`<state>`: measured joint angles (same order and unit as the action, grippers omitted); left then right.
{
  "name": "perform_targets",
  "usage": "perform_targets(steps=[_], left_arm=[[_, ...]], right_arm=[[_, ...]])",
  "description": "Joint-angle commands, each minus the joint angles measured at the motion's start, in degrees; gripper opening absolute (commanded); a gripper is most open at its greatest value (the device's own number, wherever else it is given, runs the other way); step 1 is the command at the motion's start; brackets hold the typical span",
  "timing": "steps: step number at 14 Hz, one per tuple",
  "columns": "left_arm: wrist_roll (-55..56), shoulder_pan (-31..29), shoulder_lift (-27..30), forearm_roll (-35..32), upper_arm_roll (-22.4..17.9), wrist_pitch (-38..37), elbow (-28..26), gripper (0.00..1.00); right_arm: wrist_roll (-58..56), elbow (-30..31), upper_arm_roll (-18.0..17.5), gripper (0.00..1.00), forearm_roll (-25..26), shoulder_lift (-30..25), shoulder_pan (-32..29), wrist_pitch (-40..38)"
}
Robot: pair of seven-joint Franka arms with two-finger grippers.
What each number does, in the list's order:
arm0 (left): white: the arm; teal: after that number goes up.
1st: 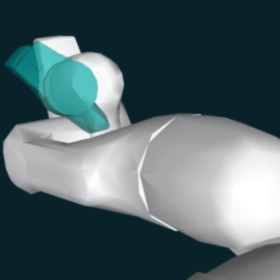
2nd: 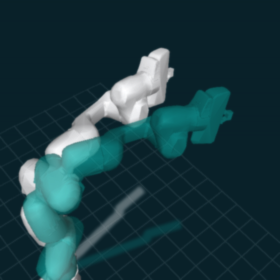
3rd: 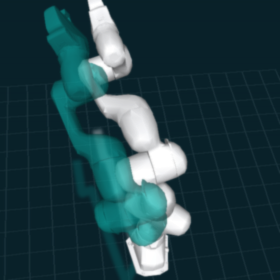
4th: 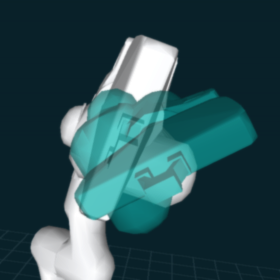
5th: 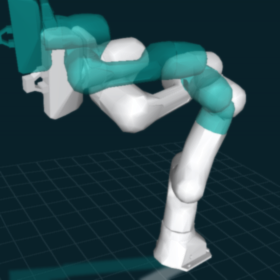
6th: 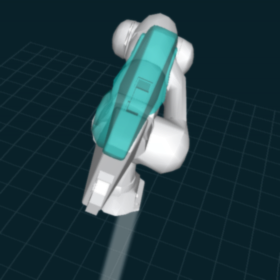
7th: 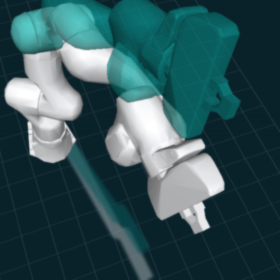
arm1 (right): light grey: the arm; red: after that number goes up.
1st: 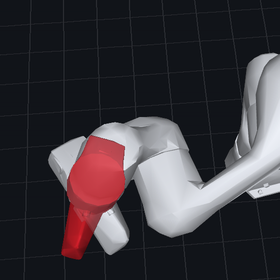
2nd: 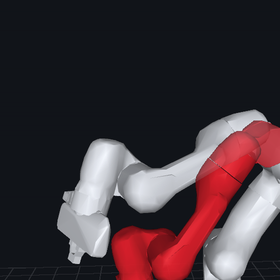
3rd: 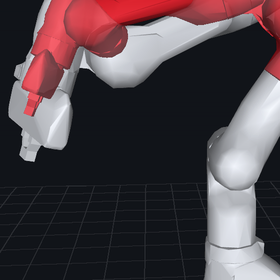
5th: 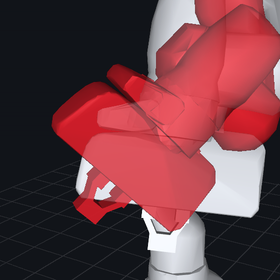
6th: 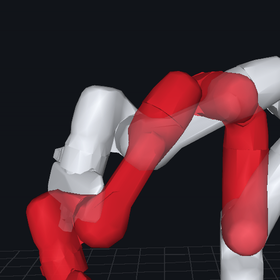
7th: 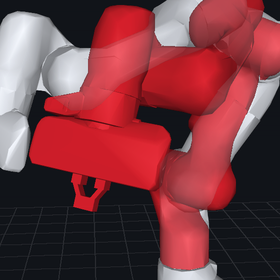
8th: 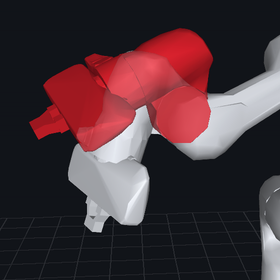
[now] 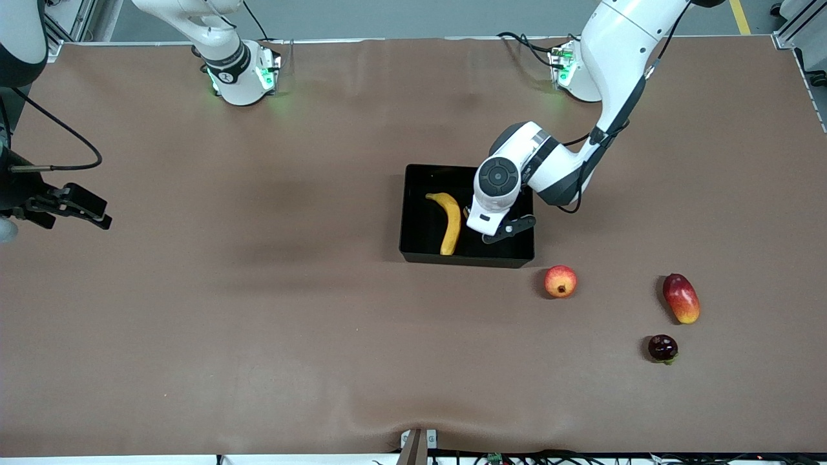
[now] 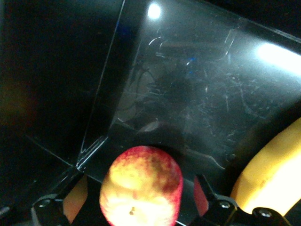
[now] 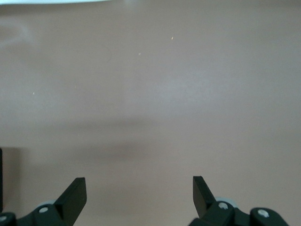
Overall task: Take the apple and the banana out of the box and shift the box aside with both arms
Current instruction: 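Lift the apple out with the left gripper while the right gripper advances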
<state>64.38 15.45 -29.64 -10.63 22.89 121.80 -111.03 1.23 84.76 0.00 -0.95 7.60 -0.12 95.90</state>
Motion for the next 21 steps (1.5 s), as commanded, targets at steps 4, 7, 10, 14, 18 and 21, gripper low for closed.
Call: perform_targets(steps=[4, 7, 10, 14, 18, 21], left_arm=[[2.41, 0.46, 0.02, -1.49, 0.05, -1.30, -0.33, 1.00], [3.38, 0.64, -0.59, -1.49, 0.05, -0.77, -0.33, 0.99], [3.38, 0.99, -0.86, -1.49, 0.05, -0.68, 0.11, 0.54], [3.38, 0.99, 0.19, -1.49, 0.14, -0.95, 1.25, 0.00], [2.95, 0.29, 4.58, -1.49, 0.14, -3.83, 4.14, 0.00], [1.28, -0.50, 5.47, -1.49, -0.30, -13.83, 11.77, 0.00]], right_arm=[[0.18, -0.47, 0.00, 1.00, 0.42, 4.00, 3.80, -0.45], [0.18, -0.47, -0.09, 1.00, 0.16, 6.46, 5.22, -0.54], [0.18, -0.47, -0.09, 1.00, 0.51, 9.45, 7.59, -0.45], [0.53, -0.47, -0.09, 1.00, -0.63, 11.30, 7.07, -0.89], [0.53, -0.47, -0.09, 1.00, -0.63, 11.21, 7.50, -1.24], [0.61, -0.47, -0.18, 1.00, -0.72, 11.21, 7.68, -1.16]])
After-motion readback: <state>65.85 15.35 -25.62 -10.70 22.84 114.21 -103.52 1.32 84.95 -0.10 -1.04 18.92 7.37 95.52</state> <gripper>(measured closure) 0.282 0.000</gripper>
